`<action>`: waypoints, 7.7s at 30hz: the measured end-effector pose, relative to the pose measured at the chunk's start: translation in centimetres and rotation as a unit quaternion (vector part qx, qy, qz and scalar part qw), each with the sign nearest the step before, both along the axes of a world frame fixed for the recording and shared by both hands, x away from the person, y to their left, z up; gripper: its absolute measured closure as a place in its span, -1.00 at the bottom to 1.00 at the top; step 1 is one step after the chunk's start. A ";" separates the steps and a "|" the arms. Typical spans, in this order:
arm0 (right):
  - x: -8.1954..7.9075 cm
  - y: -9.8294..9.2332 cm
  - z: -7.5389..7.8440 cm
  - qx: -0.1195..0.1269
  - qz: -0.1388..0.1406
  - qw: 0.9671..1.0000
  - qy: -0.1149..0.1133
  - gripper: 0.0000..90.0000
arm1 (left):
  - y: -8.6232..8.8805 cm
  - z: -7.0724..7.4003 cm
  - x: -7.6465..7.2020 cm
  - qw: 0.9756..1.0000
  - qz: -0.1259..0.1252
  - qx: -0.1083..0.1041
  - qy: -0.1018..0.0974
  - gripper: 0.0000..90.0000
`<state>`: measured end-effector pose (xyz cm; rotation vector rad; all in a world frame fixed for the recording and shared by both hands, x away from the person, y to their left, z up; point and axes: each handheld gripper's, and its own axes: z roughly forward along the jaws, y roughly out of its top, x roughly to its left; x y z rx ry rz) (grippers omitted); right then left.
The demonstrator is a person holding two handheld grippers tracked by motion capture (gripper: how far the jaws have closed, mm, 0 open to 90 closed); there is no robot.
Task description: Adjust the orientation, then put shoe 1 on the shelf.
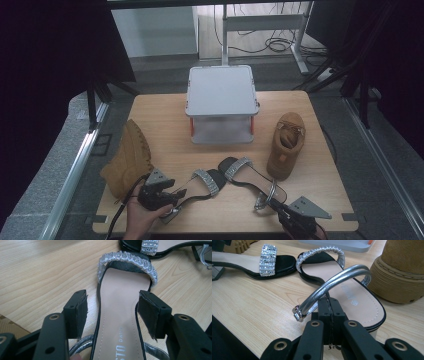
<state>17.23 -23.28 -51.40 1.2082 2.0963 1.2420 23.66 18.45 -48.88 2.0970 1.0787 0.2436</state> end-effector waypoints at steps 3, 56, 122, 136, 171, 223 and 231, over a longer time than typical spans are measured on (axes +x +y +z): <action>-0.1 -0.1 0.1 0.010 0.007 1.000 -0.001 0.99 | 0.1 0.1 0.0 1.000 0.001 -0.002 -0.002 -0.09; 5.0 2.5 4.8 0.029 0.054 0.997 -0.043 0.06 | -2.7 -0.2 1.7 0.987 -0.064 0.129 0.070 -0.33; 12.4 5.8 3.2 -0.216 0.079 0.954 0.190 -0.29 | -1.1 -0.2 2.1 0.992 -0.046 0.084 0.081 -0.07; 13.3 6.4 0.9 -0.245 0.088 0.935 0.240 -0.08 | -0.3 -0.1 2.2 0.995 -0.027 0.063 0.075 -0.07; 12.3 5.8 3.2 -0.148 0.011 0.970 0.192 -0.05 | 0.3 0.8 3.1 0.997 0.058 0.030 0.047 -0.06; 17.0 8.5 3.9 -0.051 -0.104 0.974 0.194 -0.06 | -2.8 1.4 9.9 0.988 0.145 -0.048 0.035 -0.06; 17.6 8.9 3.1 -0.046 -0.118 0.974 0.189 -0.06 | -3.1 1.3 10.7 0.987 0.149 -0.046 0.036 -0.06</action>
